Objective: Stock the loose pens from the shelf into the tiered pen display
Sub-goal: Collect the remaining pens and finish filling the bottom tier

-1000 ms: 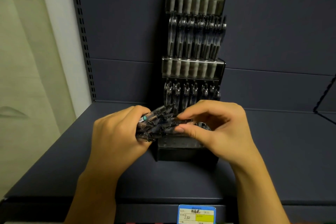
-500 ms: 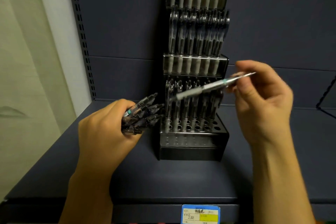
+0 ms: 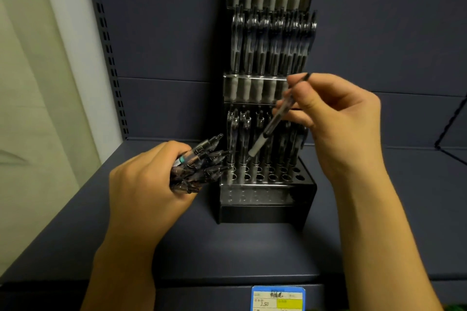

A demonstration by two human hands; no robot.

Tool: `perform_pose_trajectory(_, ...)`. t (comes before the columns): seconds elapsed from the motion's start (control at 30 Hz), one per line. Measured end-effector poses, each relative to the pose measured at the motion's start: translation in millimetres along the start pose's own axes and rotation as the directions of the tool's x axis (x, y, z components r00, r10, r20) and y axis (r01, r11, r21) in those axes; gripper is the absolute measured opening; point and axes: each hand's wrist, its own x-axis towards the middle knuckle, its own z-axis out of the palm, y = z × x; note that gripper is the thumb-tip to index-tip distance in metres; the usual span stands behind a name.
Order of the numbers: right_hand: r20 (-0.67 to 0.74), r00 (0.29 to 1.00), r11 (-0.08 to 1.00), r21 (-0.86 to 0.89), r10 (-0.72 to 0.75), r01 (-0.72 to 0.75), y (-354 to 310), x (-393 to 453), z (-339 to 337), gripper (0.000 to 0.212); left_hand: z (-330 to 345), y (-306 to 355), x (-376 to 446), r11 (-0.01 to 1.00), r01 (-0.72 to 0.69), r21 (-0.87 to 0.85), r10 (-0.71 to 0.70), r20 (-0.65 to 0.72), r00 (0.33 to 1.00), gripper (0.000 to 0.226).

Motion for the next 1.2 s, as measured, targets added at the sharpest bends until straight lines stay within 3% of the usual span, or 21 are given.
perform_pose_trajectory(0.37,0.133,0.99,0.97,-0.245,0.043,-0.009,9.2,-5.8,28.3,0.011,-2.6,1.7,-0.7,1.0,0.003,-0.03,-0.004,-0.014,1.0,0.008)
perform_pose_trajectory(0.63,0.16,0.983,0.834,-0.551,0.085,0.018,16.0,-10.2,35.8,0.031,-1.5,2.2,-0.7,0.999,0.011,-0.041,-0.012,-0.019,1.0,0.01)
perform_pose_trajectory(0.97,0.209,0.973,0.704,-0.705,0.098,0.081,19.8,-16.3,35.8,0.026,-1.5,2.9,-1.2,1.0,0.013,-0.026,-0.013,-0.013,1.0,0.01)
perform_pose_trajectory(1.2,0.194,0.966,0.715,-0.699,0.169,0.016,20.4,-16.7,36.2,0.028,-1.3,5.1,-0.6,1.0,0.001,-0.021,-0.001,-0.021,1.0,0.009)
